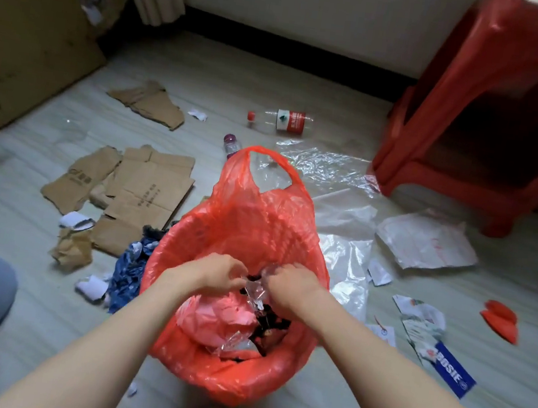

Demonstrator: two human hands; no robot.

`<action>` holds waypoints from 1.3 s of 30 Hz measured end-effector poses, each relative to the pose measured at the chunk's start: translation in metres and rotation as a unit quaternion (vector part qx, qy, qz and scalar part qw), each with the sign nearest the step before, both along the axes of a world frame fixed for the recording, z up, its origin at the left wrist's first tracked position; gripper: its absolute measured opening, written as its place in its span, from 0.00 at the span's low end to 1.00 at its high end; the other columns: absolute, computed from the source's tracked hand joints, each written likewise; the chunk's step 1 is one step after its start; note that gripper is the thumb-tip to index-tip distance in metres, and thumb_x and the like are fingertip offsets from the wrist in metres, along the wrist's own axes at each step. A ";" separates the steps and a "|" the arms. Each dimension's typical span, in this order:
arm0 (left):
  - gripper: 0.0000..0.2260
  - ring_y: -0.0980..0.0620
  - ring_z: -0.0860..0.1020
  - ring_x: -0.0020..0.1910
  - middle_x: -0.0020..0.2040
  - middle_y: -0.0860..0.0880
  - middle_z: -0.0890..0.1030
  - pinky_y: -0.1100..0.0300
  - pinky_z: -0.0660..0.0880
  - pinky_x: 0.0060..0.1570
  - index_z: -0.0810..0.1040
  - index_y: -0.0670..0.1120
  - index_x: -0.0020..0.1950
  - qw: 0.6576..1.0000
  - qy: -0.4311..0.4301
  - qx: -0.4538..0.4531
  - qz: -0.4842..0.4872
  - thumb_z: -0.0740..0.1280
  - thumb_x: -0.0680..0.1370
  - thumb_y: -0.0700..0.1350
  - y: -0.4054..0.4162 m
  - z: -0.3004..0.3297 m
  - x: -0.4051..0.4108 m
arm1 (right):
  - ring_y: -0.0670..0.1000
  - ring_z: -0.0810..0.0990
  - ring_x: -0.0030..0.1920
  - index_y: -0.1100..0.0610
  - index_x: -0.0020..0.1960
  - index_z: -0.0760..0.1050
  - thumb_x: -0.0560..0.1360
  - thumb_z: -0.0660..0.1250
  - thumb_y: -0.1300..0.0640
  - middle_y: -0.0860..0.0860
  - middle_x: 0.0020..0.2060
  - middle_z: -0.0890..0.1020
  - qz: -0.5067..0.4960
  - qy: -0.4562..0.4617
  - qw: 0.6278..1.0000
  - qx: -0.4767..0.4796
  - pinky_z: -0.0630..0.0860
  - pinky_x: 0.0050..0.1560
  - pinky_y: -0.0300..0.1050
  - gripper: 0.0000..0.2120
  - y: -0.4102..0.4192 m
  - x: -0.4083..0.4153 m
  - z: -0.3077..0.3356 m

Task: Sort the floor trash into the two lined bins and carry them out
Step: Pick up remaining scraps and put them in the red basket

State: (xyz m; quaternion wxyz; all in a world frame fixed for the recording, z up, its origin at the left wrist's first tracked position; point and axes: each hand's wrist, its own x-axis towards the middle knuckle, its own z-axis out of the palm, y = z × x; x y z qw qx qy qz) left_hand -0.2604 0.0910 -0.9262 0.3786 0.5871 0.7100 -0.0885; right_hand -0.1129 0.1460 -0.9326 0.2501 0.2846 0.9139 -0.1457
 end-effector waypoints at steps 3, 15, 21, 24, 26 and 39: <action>0.14 0.49 0.77 0.59 0.60 0.49 0.80 0.56 0.72 0.60 0.75 0.50 0.64 0.992 0.010 0.118 0.049 0.60 0.79 0.46 0.004 0.039 0.012 | 0.58 0.76 0.60 0.58 0.60 0.76 0.78 0.57 0.57 0.57 0.58 0.78 -0.028 0.091 0.995 0.021 0.73 0.56 0.49 0.15 0.008 0.021 0.035; 0.18 0.49 0.78 0.53 0.62 0.46 0.76 0.59 0.72 0.56 0.66 0.48 0.70 0.976 -0.050 0.206 -0.057 0.60 0.80 0.43 0.061 0.127 0.191 | 0.59 0.75 0.62 0.54 0.65 0.72 0.79 0.56 0.53 0.56 0.62 0.78 -0.335 0.236 0.912 0.018 0.72 0.57 0.51 0.16 0.040 0.220 0.086; 0.14 0.48 0.77 0.57 0.60 0.47 0.79 0.64 0.69 0.52 0.73 0.46 0.65 0.969 -0.035 0.143 -0.200 0.60 0.80 0.43 0.089 0.113 0.308 | 0.59 0.73 0.64 0.55 0.69 0.68 0.79 0.57 0.55 0.57 0.64 0.75 -0.438 0.170 0.883 0.003 0.70 0.62 0.50 0.19 0.026 0.338 0.066; 0.14 0.48 0.77 0.59 0.63 0.47 0.77 0.64 0.68 0.54 0.73 0.46 0.65 0.956 -0.042 0.141 -0.252 0.60 0.80 0.44 0.108 0.098 0.357 | 0.58 0.72 0.65 0.54 0.70 0.67 0.78 0.57 0.54 0.57 0.66 0.74 -0.494 0.155 0.855 -0.003 0.69 0.63 0.48 0.20 0.029 0.382 0.054; 0.15 0.47 0.76 0.59 0.64 0.46 0.76 0.60 0.69 0.56 0.73 0.45 0.66 0.950 -0.051 0.147 -0.272 0.60 0.80 0.44 0.125 0.084 0.383 | 0.58 0.72 0.65 0.51 0.70 0.66 0.78 0.57 0.54 0.56 0.66 0.73 -0.529 0.152 0.835 -0.015 0.70 0.62 0.49 0.21 0.035 0.406 0.043; 0.16 0.46 0.73 0.62 0.65 0.44 0.74 0.61 0.67 0.60 0.72 0.44 0.66 0.930 -0.056 0.052 -0.360 0.63 0.78 0.42 0.194 -0.004 0.489 | 0.58 0.66 0.70 0.57 0.71 0.64 0.78 0.60 0.53 0.59 0.70 0.68 -0.644 0.022 0.760 -0.081 0.64 0.67 0.46 0.23 0.064 0.561 0.003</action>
